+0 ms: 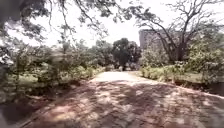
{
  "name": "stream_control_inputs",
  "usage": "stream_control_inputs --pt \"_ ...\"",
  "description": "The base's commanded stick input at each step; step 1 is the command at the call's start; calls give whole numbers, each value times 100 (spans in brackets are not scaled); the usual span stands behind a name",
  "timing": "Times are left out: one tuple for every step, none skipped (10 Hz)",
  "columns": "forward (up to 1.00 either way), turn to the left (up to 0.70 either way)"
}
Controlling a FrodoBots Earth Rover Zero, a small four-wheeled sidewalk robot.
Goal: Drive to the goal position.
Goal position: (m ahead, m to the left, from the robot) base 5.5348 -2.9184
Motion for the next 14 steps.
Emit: stream_control_inputs --pt "70 0" --pt "70 0" --pt "70 0" --pt "70 0" --pt "70 0" --pt "70 0" --pt "70 0" --pt "70 0" --pt "70 0" --pt "70 0" --pt "70 -20" --pt "70 -28" --pt "70 -12" --pt "70 0"
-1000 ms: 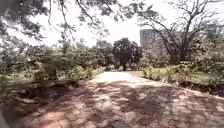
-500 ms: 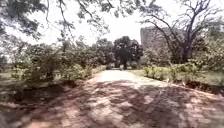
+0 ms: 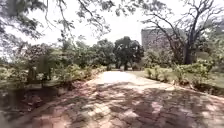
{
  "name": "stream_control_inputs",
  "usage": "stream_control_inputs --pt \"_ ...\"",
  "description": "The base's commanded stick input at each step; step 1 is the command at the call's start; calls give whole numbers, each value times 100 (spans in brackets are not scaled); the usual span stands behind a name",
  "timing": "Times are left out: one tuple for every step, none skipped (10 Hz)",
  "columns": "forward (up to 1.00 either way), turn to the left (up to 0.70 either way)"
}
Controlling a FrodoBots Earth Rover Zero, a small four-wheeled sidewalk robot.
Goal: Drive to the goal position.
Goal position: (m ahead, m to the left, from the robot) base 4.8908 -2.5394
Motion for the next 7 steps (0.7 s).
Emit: stream_control_inputs --pt "70 0" --pt "70 0" --pt "70 0" --pt "70 0" --pt "70 0" --pt "70 0" --pt "70 0"
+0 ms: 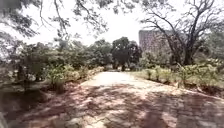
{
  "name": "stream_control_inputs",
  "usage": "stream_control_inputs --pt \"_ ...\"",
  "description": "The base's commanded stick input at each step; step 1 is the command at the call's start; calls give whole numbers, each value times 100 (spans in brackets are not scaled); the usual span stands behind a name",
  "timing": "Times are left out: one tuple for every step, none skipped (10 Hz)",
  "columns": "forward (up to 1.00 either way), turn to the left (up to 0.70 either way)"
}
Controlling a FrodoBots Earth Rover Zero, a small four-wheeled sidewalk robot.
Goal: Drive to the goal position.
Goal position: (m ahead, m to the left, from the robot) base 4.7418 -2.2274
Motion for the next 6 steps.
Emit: stream_control_inputs --pt "70 0" --pt "70 0" --pt "70 0" --pt "70 0" --pt "70 0" --pt "70 0"
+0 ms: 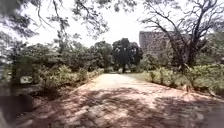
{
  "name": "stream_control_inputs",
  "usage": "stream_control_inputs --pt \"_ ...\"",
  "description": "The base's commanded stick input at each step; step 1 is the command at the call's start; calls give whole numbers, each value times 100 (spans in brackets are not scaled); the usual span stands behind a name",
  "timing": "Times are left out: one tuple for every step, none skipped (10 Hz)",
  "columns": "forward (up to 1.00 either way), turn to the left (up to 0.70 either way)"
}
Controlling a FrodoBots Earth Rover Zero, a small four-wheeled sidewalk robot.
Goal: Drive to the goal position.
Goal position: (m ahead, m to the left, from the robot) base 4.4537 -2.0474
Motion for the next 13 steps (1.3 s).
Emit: stream_control_inputs --pt "70 0" --pt "70 0" --pt "70 0" --pt "70 0" --pt "70 0" --pt "70 0" --pt "70 0" --pt "70 0" --pt "70 0" --pt "70 0" --pt "70 0" --pt "70 0" --pt "70 0"
